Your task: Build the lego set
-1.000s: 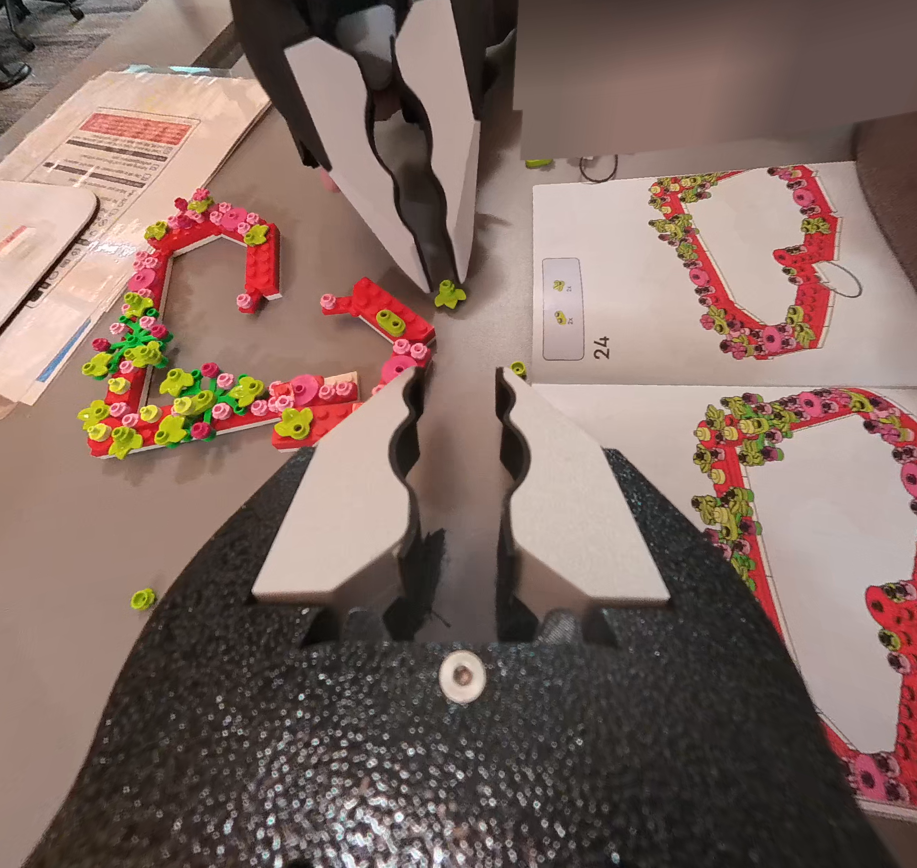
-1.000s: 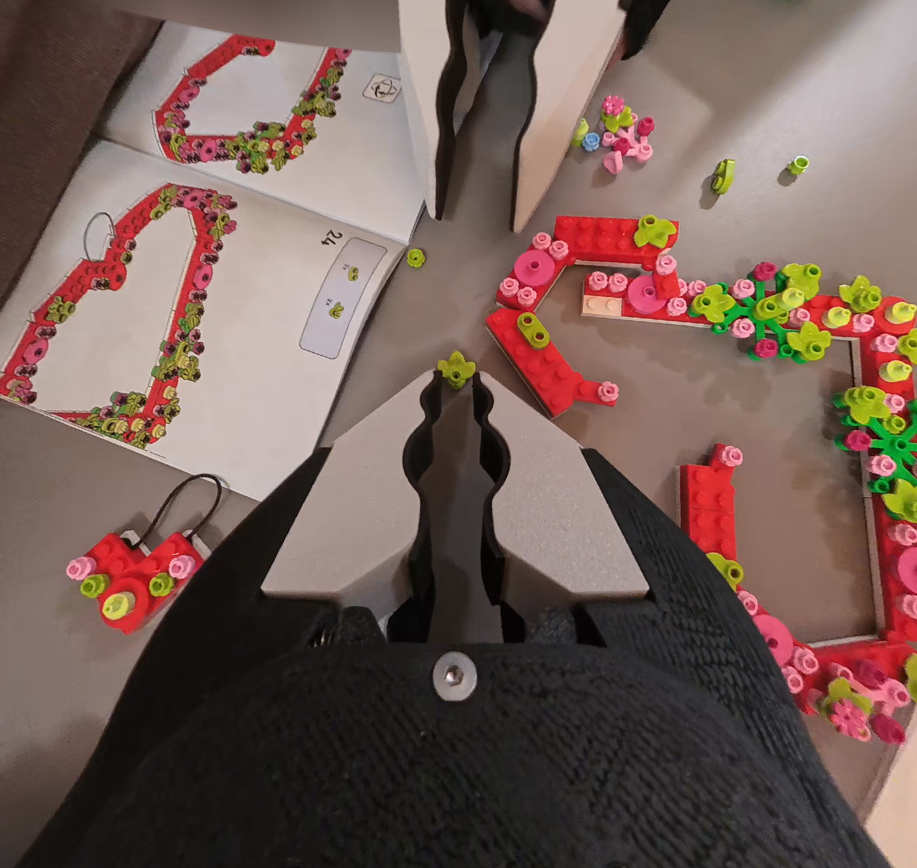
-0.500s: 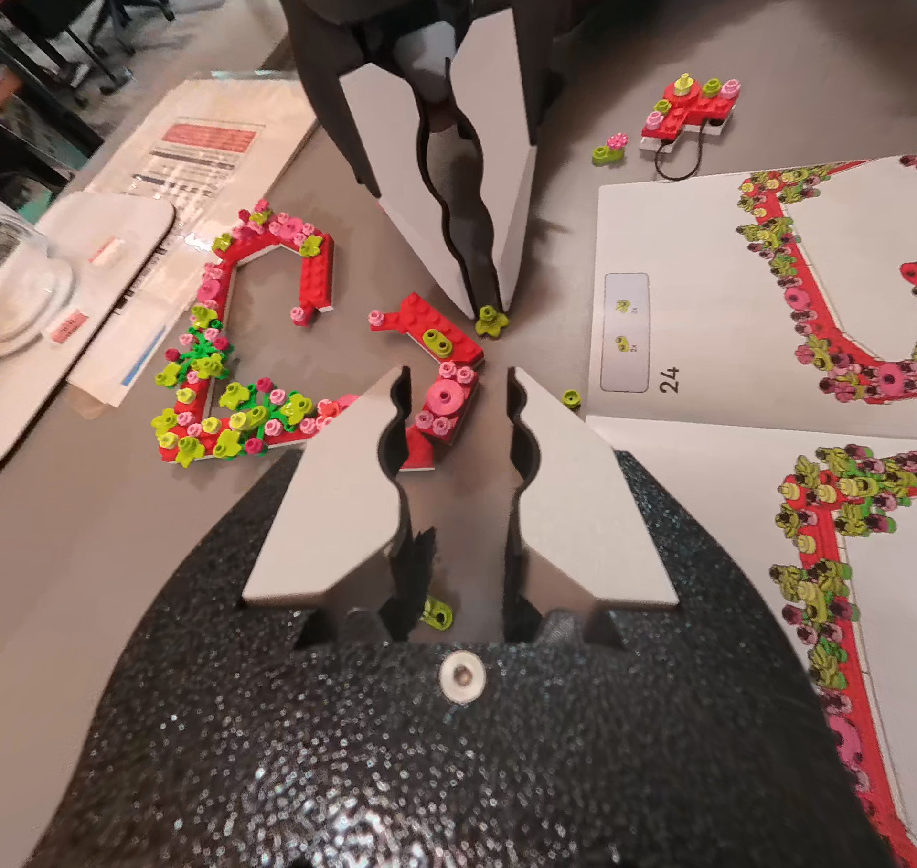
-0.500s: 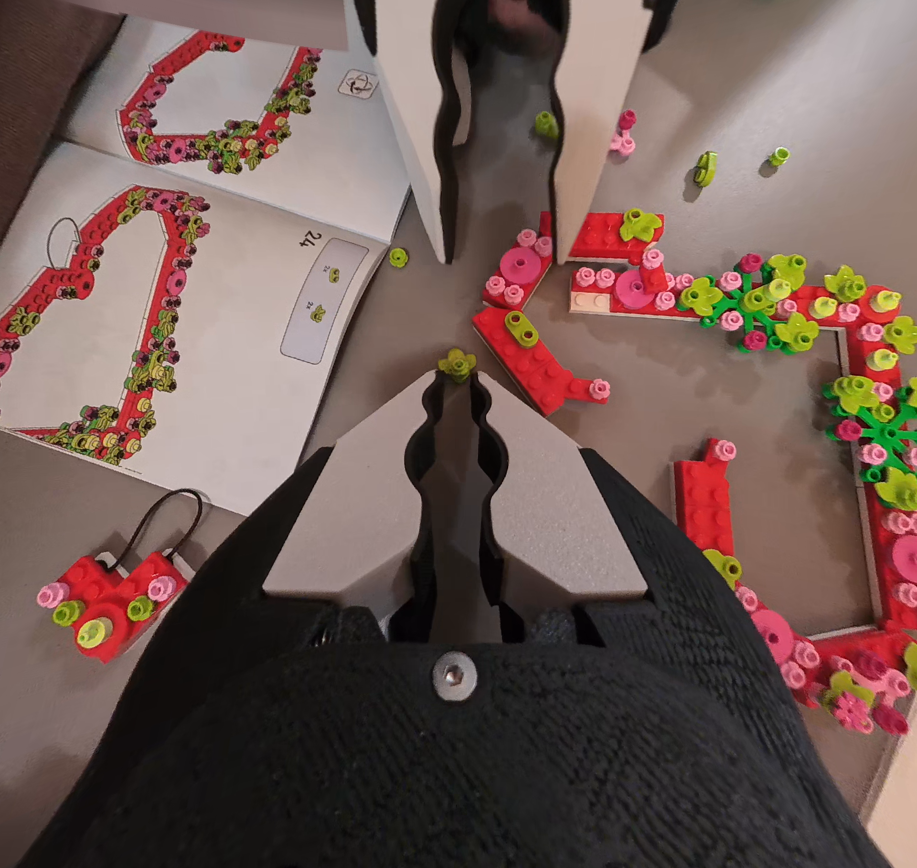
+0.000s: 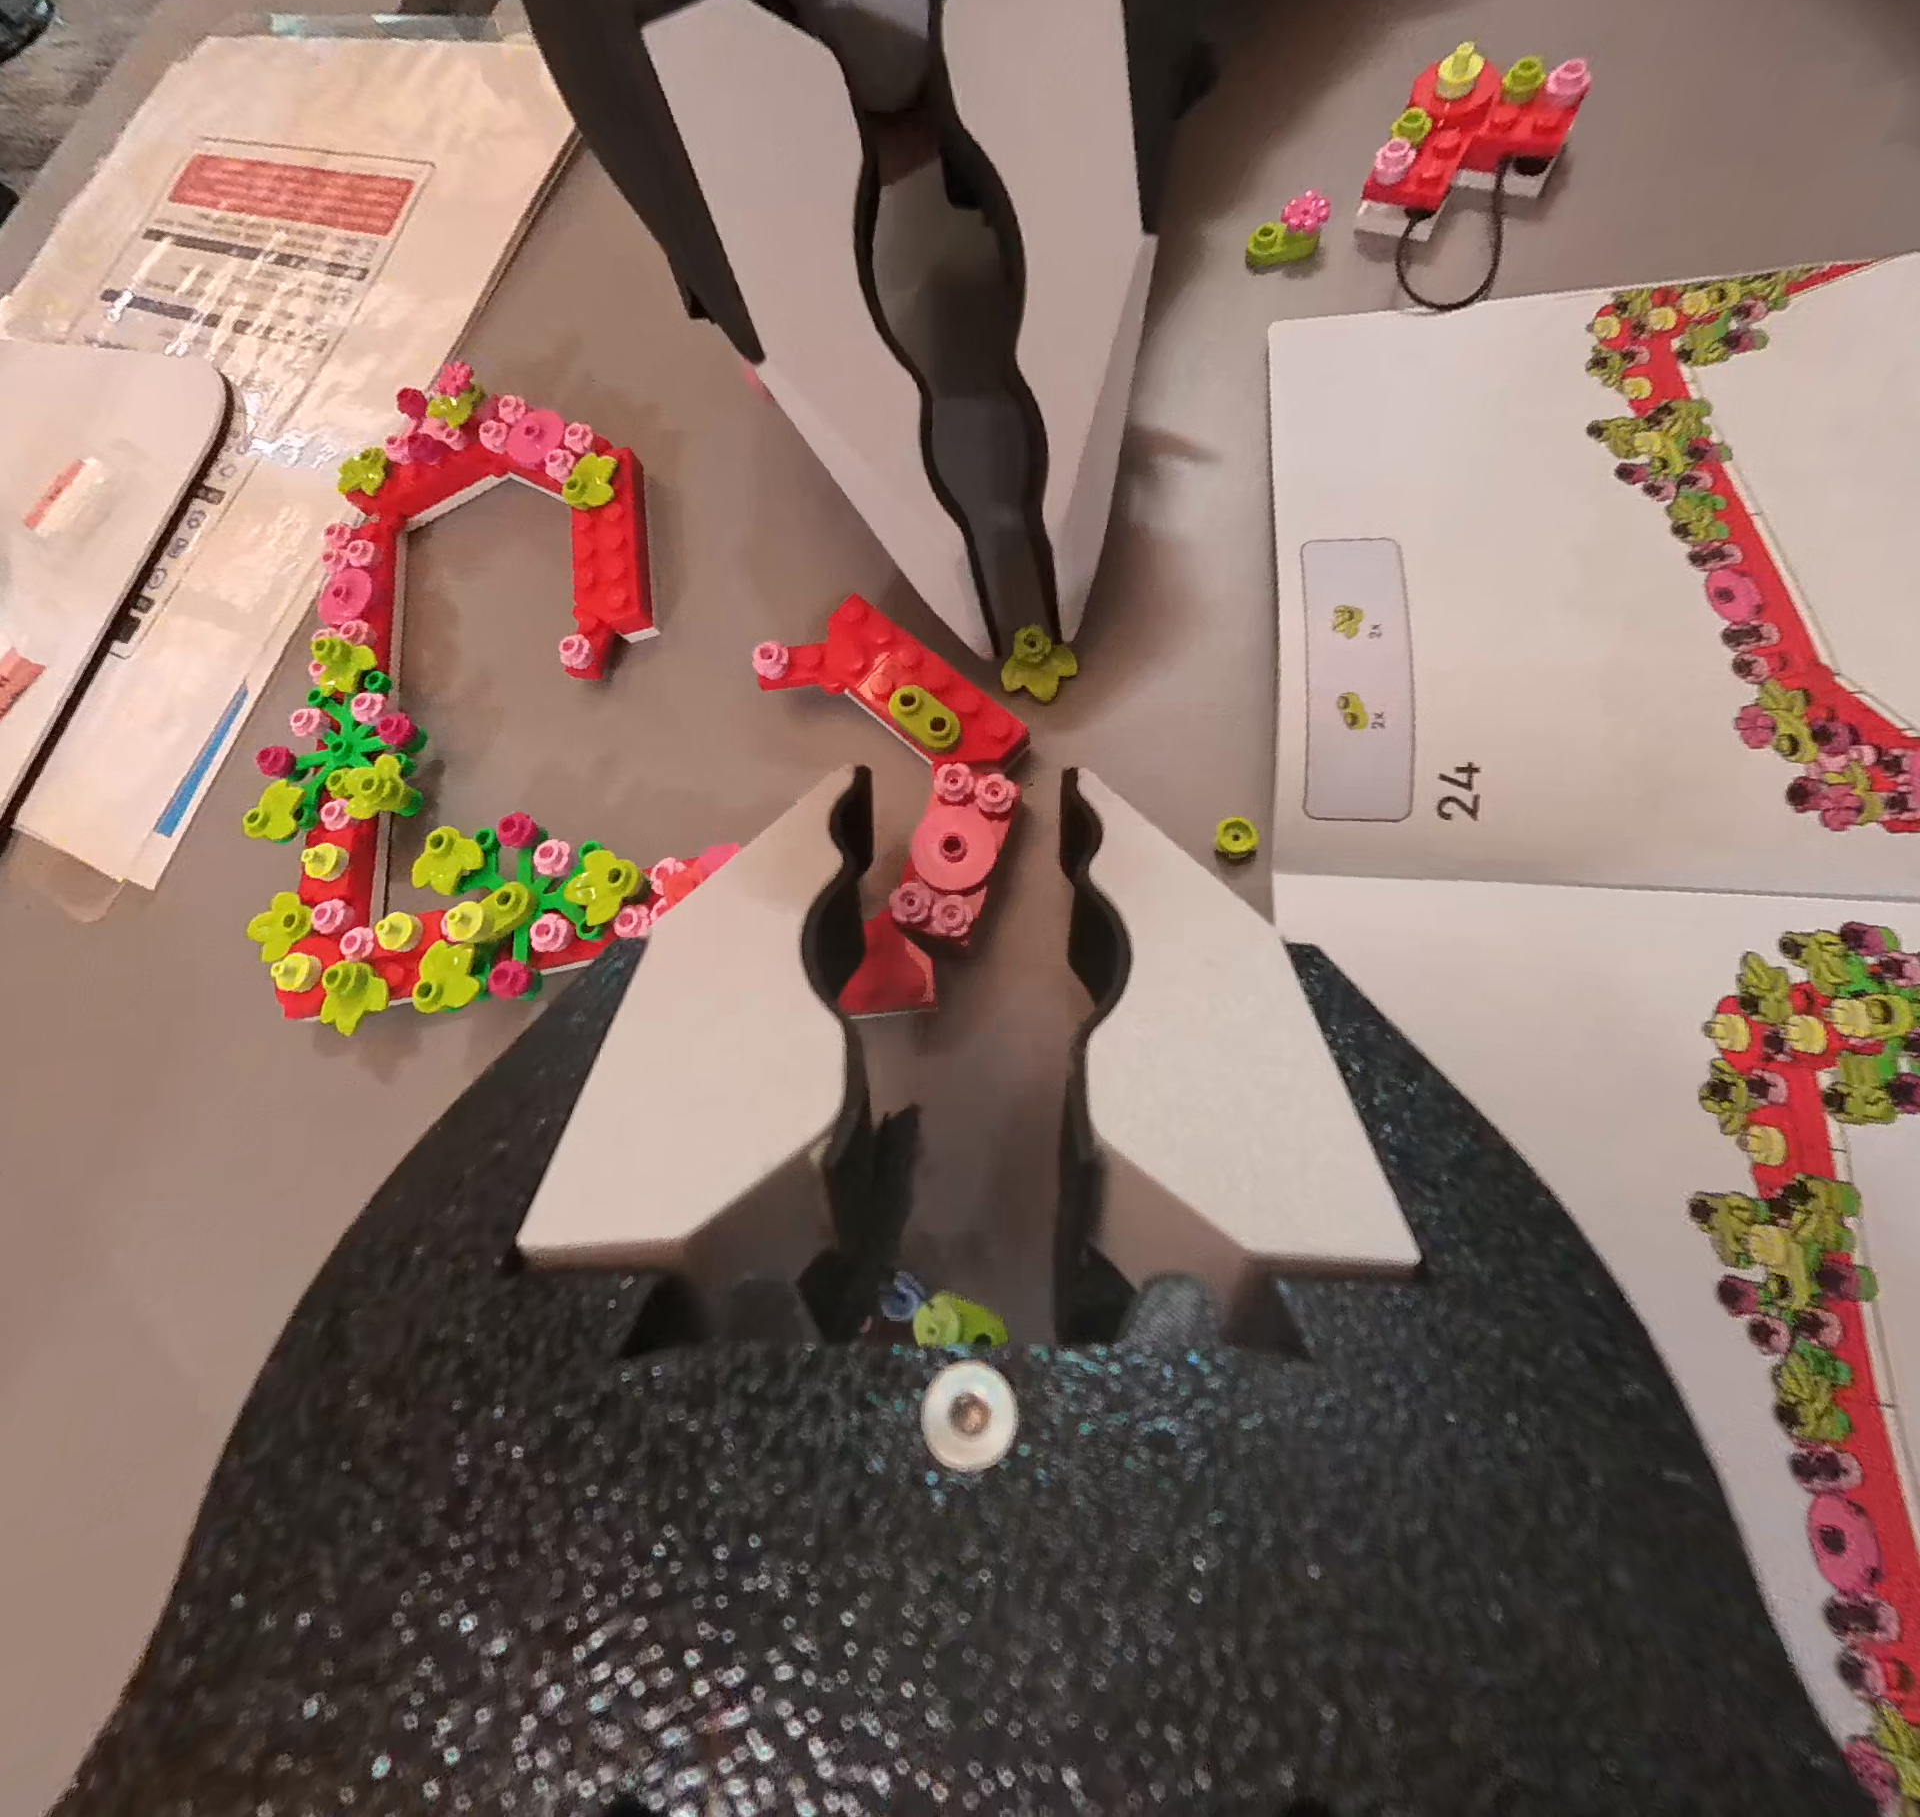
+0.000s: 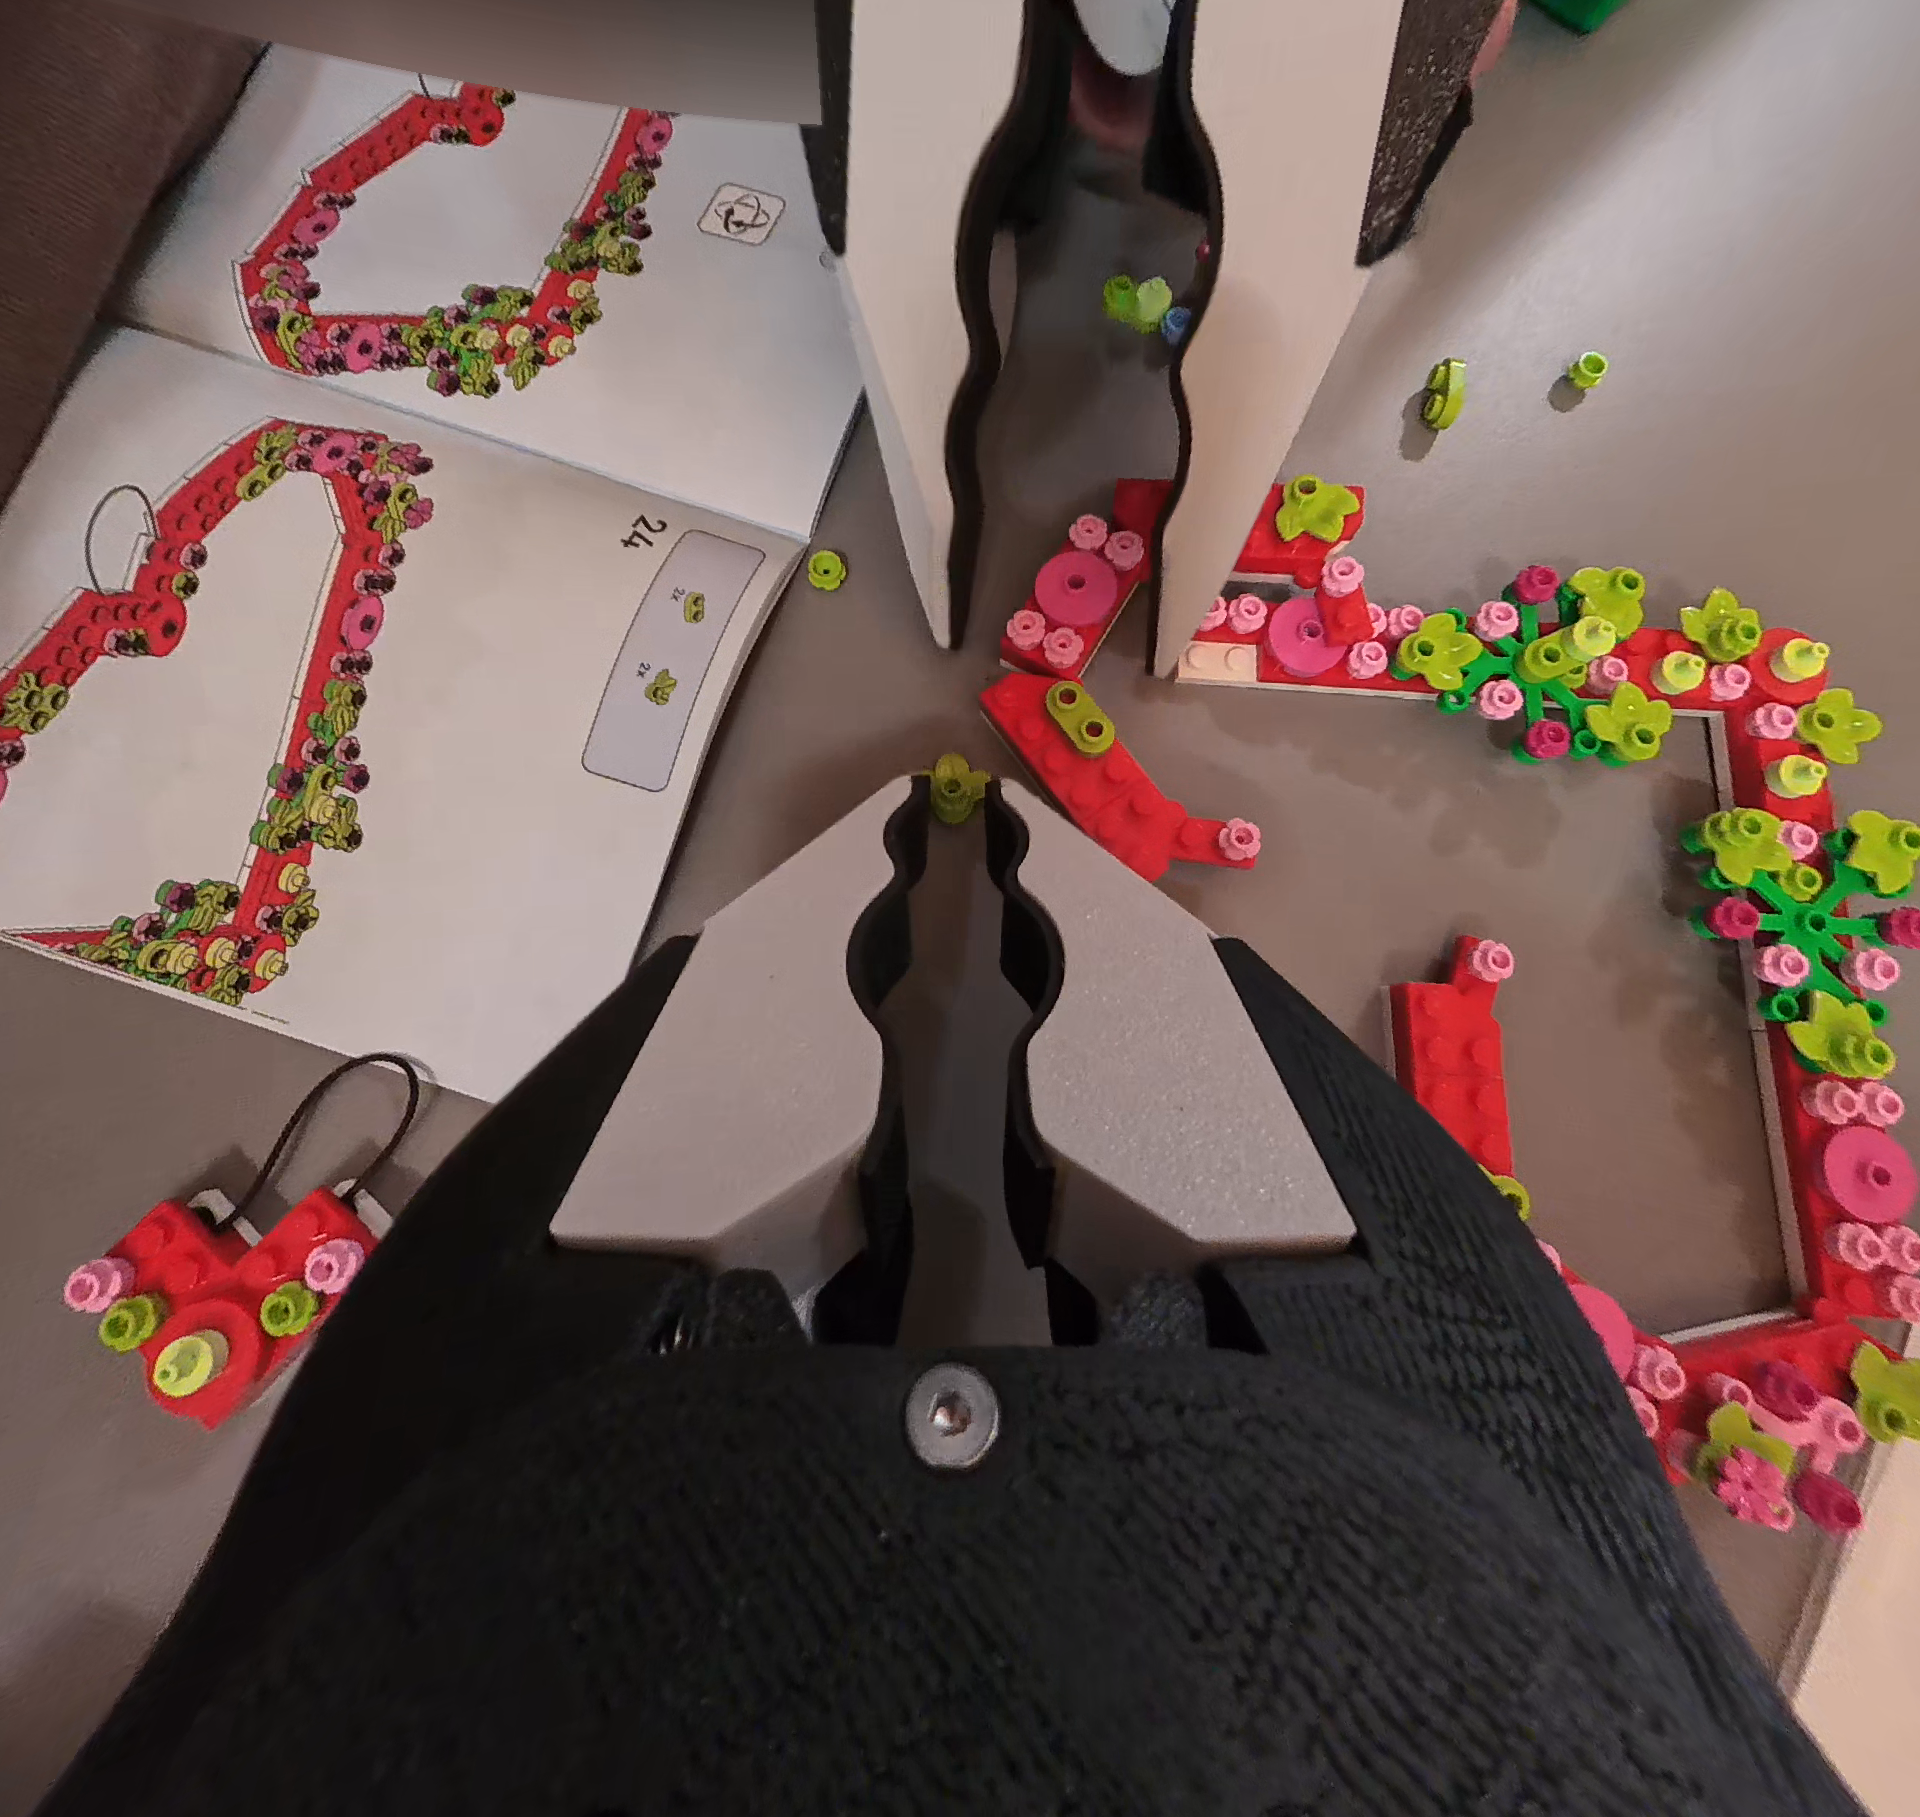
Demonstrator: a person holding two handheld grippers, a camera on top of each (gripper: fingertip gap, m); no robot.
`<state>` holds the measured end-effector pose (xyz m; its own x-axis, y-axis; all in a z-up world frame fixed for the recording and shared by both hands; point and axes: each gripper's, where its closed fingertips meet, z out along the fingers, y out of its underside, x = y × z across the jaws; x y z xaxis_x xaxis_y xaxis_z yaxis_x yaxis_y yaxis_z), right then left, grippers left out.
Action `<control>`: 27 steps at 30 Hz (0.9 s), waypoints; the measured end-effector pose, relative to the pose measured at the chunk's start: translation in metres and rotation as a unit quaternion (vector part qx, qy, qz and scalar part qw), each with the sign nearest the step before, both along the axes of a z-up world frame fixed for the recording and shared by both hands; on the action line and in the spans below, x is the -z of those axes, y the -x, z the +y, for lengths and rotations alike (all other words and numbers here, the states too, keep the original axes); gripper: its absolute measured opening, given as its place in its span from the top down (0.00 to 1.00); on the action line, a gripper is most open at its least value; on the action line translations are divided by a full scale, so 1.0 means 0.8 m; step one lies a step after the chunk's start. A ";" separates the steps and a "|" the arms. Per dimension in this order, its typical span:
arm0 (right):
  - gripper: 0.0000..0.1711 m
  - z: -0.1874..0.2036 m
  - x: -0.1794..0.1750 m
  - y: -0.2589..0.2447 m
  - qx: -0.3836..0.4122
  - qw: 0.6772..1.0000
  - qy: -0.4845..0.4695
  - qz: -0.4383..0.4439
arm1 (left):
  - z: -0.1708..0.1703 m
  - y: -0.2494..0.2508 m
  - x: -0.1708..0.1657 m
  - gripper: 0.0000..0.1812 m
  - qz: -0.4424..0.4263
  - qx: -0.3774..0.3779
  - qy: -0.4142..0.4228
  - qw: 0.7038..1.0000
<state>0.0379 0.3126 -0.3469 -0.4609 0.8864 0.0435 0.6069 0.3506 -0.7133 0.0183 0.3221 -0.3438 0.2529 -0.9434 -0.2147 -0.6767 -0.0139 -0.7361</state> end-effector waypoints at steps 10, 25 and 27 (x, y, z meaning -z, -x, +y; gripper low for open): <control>0.96 0.004 -0.003 0.000 0.008 1.000 -0.004 0.005 | 0.001 0.003 0.005 0.88 0.013 0.005 0.005 1.000; 0.96 0.006 -0.003 0.001 0.006 1.000 -0.014 0.010 | 0.000 0.004 0.006 0.90 0.016 0.010 0.002 1.000; 0.96 0.007 -0.002 0.001 0.007 1.000 -0.013 0.008 | 0.000 0.003 0.006 0.90 0.015 0.009 0.004 1.000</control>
